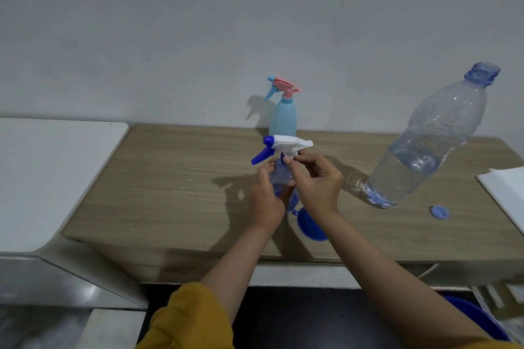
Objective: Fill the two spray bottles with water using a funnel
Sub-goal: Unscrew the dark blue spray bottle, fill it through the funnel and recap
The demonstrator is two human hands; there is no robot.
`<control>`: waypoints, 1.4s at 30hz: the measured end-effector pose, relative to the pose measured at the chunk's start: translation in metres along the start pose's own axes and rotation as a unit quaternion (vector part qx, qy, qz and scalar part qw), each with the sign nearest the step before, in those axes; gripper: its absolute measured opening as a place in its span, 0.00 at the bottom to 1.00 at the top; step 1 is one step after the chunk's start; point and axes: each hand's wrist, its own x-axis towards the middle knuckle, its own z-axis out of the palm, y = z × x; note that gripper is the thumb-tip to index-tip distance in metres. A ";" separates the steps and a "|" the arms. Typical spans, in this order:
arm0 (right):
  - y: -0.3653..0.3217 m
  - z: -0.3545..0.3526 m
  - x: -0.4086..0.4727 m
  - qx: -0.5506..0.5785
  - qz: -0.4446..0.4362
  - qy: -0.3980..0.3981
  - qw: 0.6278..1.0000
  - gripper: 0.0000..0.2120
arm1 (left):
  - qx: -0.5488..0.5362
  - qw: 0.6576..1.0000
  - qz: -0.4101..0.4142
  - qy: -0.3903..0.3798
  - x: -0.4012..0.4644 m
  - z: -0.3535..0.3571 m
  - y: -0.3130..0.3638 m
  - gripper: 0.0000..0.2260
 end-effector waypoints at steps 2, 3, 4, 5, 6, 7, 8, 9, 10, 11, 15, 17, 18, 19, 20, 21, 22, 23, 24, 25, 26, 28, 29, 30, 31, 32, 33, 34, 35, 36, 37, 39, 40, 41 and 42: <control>0.001 0.001 0.000 0.009 0.014 -0.001 1.000 0.07 | 0.002 1.000 0.000 0.004 0.000 0.000 -0.001 0.19; 0.001 0.001 0.000 0.017 0.027 0.002 0.999 0.07 | 0.000 1.000 0.000 0.007 0.001 0.001 -0.001 0.19; 0.001 0.002 0.001 0.021 0.038 0.006 0.999 0.07 | 0.000 1.000 0.001 0.009 0.001 0.001 0.000 0.19; 0.001 0.003 0.001 0.021 0.044 0.008 0.999 0.07 | 0.002 1.000 0.004 0.010 0.001 0.001 -0.001 0.19; 0.000 0.004 0.001 0.021 0.049 0.008 0.999 0.07 | 0.006 1.000 0.007 0.011 0.001 0.001 -0.002 0.19; 0.000 0.004 0.001 0.025 0.056 0.008 0.998 0.07 | 0.008 1.000 0.008 0.011 0.002 0.002 -0.003 0.19; -0.001 0.003 0.001 0.030 0.067 0.007 0.997 0.08 | 0.010 1.000 0.007 0.010 0.002 0.002 -0.004 0.19; -0.002 0.002 0.002 0.034 0.080 0.003 0.996 0.09 | 0.012 1.000 0.003 0.009 0.002 0.002 -0.005 0.19; -0.002 0.001 0.004 0.032 0.093 -0.005 0.995 0.11 | 0.014 1.000 -0.002 0.008 0.003 0.002 -0.005 0.19; -0.002 -0.001 0.006 0.020 0.103 -0.015 0.994 0.12 | 0.013 1.000 -0.006 0.008 0.003 0.002 -0.006 0.20; -0.003 -0.002 0.018 -0.067 0.113 -0.069 0.989 0.20 | 0.000 1.000 -0.009 0.007 0.004 0.003 -0.006 0.20; -0.006 -0.001 0.022 -0.091 0.104 -0.087 0.987 0.16 | -0.006 1.000 -0.007 0.007 0.004 0.004 -0.006 0.21; -0.007 0.000 0.025 -0.098 0.102 -0.091 0.986 0.14 | -0.008 1.000 -0.005 0.007 0.004 0.003 -0.006 0.21; -0.009 0.000 0.027 -0.101 0.101 -0.093 0.985 0.12 | -0.009 1.000 0.001 0.008 0.004 0.003 -0.006 0.21; -0.010 0.000 0.028 -0.101 0.103 -0.093 0.985 0.12 | -0.010 1.000 0.006 0.008 0.004 0.003 -0.006 0.22; -0.009 -0.001 0.029 -0.099 0.104 -0.094 0.985 0.12 | -0.012 1.000 0.009 0.007 0.003 0.003 -0.006 0.22; -0.008 -0.001 0.030 -0.099 0.104 -0.097 0.985 0.12 | -0.015 1.000 0.009 0.006 0.003 0.002 -0.006 0.22; -0.007 -0.001 0.030 -0.098 0.103 -0.099 0.985 0.11 | -0.018 1.000 0.007 0.005 0.003 0.002 -0.006 0.22; -0.005 -0.001 0.029 -0.096 0.101 -0.100 0.985 0.11 | -0.020 1.000 0.005 0.002 0.003 0.002 -0.005 0.22; -0.004 -0.001 0.027 -0.091 0.099 -0.096 0.986 0.11 | -0.019 1.000 0.003 0.001 0.003 0.002 -0.005 0.21; -0.003 -0.001 0.025 -0.086 0.100 -0.089 0.987 0.11 | -0.015 1.000 0.002 0.002 0.003 0.002 -0.004 0.20; -0.001 0.000 0.022 -0.076 0.109 -0.070 0.989 0.13 | -0.004 1.000 0.002 0.005 0.003 0.002 -0.003 0.19; 0.000 0.002 0.020 -0.070 0.116 -0.059 0.989 0.14 | 0.000 1.000 0.001 0.007 0.003 0.002 -0.003 0.19; 0.000 0.004 0.018 -0.064 0.123 -0.047 0.989 0.15 | 0.005 1.000 0.001 0.009 0.003 0.002 -0.003 0.19; 0.000 0.006 0.016 -0.057 0.131 -0.034 0.989 0.16 | 0.008 1.000 0.002 0.012 0.002 0.002 -0.004 0.20; 0.000 0.009 0.014 -0.049 0.140 -0.022 0.989 0.17 | 0.010 1.000 0.005 0.017 0.002 0.003 -0.004 0.20; -0.001 0.012 0.011 -0.042 0.150 -0.010 0.988 0.18 | 0.012 1.000 0.009 0.018 0.002 0.003 -0.004 0.21; -0.002 0.014 0.010 -0.037 0.157 0.001 0.987 0.19 | 0.013 1.000 0.011 0.019 0.001 0.003 -0.003 0.21; -0.003 0.016 0.009 -0.031 0.163 0.009 0.986 0.19 | 0.013 1.000 0.011 0.018 0.001 0.002 -0.002 0.21; -0.003 0.017 0.008 -0.023 0.168 0.013 0.985 0.19 | 0.015 1.000 0.011 0.017 0.001 0.002 -0.002 0.20; -0.003 0.017 0.008 -0.011 0.173 0.012 0.985 0.19 | 0.020 1.000 0.012 0.015 0.001 0.001 -0.002 0.20; 0.000 0.014 0.006 0.013 0.175 -0.010 0.984 0.20 | 0.027 0.999 0.017 0.014 0.002 0.001 -0.003 0.20; 0.002 0.012 0.006 0.018 0.173 -0.028 0.984 0.20 | 0.029 0.999 0.018 0.014 0.002 0.001 -0.004 0.20; 0.005 0.010 0.005 0.017 0.173 -0.043 0.984 0.18 | 0.030 0.999 0.019 0.015 0.002 0.001 -0.005 0.21; 0.007 0.008 0.005 0.014 0.175 -0.052 0.983 0.15 | 0.031 0.999 0.018 0.015 0.002 0.002 -0.006 0.21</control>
